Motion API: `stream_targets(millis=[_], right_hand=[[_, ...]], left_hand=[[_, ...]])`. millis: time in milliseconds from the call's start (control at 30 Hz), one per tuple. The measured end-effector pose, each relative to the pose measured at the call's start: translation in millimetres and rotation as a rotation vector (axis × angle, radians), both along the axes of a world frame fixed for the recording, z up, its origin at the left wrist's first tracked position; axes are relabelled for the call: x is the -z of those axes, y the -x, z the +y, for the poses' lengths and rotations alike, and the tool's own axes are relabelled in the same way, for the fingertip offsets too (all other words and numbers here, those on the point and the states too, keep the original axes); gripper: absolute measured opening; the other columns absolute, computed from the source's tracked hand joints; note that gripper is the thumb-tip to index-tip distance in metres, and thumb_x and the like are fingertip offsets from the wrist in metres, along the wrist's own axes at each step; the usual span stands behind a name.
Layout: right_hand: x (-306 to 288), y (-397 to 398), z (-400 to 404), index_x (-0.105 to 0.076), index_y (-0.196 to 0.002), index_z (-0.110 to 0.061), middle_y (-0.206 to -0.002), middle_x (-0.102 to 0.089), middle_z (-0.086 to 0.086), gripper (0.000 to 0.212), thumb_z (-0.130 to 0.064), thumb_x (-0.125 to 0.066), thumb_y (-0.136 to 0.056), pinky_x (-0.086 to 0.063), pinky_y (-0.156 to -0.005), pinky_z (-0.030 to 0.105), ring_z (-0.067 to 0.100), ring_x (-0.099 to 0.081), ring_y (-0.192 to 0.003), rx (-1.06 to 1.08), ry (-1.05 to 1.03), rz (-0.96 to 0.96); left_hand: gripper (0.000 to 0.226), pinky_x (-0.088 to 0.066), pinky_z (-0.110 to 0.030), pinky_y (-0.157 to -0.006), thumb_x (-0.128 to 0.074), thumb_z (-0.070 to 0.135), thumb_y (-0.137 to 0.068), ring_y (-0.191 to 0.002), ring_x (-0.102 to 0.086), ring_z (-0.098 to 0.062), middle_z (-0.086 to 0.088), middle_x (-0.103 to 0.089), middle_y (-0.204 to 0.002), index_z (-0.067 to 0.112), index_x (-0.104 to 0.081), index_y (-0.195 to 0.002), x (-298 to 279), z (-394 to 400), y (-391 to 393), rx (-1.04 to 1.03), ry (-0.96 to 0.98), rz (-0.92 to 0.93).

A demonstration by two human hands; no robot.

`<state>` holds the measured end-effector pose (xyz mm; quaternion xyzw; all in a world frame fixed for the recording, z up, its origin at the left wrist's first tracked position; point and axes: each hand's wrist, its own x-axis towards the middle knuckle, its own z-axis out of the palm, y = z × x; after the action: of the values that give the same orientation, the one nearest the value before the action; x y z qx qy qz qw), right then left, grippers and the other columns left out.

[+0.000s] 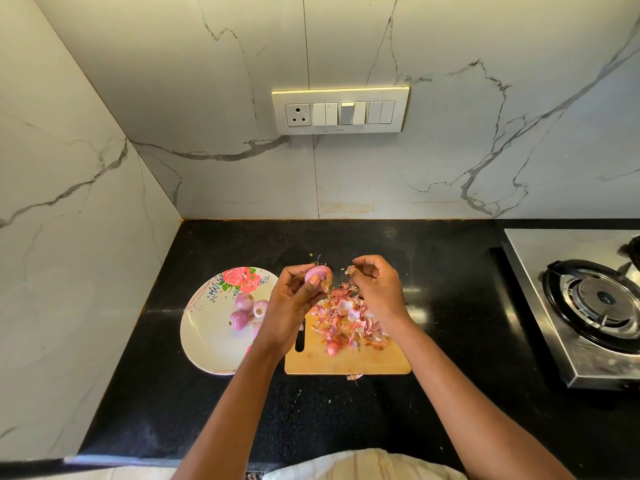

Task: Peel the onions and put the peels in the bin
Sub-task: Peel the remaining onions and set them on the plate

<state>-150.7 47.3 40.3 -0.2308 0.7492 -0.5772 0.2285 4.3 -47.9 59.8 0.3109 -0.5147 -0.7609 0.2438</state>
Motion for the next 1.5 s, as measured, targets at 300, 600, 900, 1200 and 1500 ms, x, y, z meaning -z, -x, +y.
stream_targets(millis=[300, 600, 900, 1200, 1500], right_hand=[[7, -9, 8, -0.071, -0.12, -0.022, -0.115, -0.068, -0.008, 0.031, -0.003, -0.059, -0.097, -0.053, -0.083, 0.015, 0.003, -0.063, -0.099, -0.3, -0.253, 0.234], [-29, -19, 2, -0.073, -0.11, -0.022, -0.103, -0.074, -0.013, 0.019, -0.033, -0.072, -0.094, -0.059, -0.083, 0.021, 0.002, -0.07, -0.098, -0.294, 0.036, 0.081], [-25, -29, 1, -0.076, -0.106, -0.016, -0.096, -0.075, -0.01, 0.017, -0.02, -0.076, -0.09, -0.055, -0.078, 0.012, -0.003, -0.069, -0.091, -0.171, 0.056, 0.266], [-27, -30, -2, -0.061, -0.108, -0.017, -0.097, -0.069, -0.01, 0.022, -0.006, -0.072, -0.092, -0.051, -0.074, 0.006, -0.002, -0.066, -0.089, -0.164, 0.017, 0.373], [-27, -33, -6, -0.053, -0.109, -0.018, -0.099, -0.063, -0.003, 0.012, -0.01, -0.057, -0.102, -0.055, -0.072, 0.018, 0.001, -0.067, -0.086, -0.053, 0.031, 0.097]], left_hand=[[0.036, -0.057, -0.035, -0.095, -0.063, 0.025, -0.09, -0.112, -0.069, -0.031, -0.016, -0.069, -0.124, 0.013, -0.058, -0.124, -5, -2, 4, -0.071, -0.172, 0.044], [0.028, -0.057, -0.034, -0.094, -0.067, 0.018, -0.089, -0.111, -0.07, -0.027, -0.014, -0.07, -0.122, 0.014, -0.06, -0.116, -2, -2, 6, -0.115, -0.12, 0.033], [0.045, -0.056, -0.048, -0.099, -0.075, 0.018, -0.082, -0.111, -0.07, -0.033, -0.02, -0.065, -0.127, 0.007, -0.055, -0.121, -3, -2, 5, -0.089, -0.092, 0.017], [0.046, -0.055, -0.047, -0.1, -0.077, 0.02, -0.076, -0.116, -0.067, -0.031, -0.014, -0.063, -0.124, 0.013, -0.057, -0.118, -5, 0, 6, -0.069, -0.035, -0.004], [0.043, -0.056, -0.042, -0.099, -0.068, 0.014, -0.087, -0.112, -0.07, -0.029, -0.017, -0.064, -0.13, 0.01, -0.053, -0.127, -4, 0, 7, -0.046, -0.159, 0.081]])
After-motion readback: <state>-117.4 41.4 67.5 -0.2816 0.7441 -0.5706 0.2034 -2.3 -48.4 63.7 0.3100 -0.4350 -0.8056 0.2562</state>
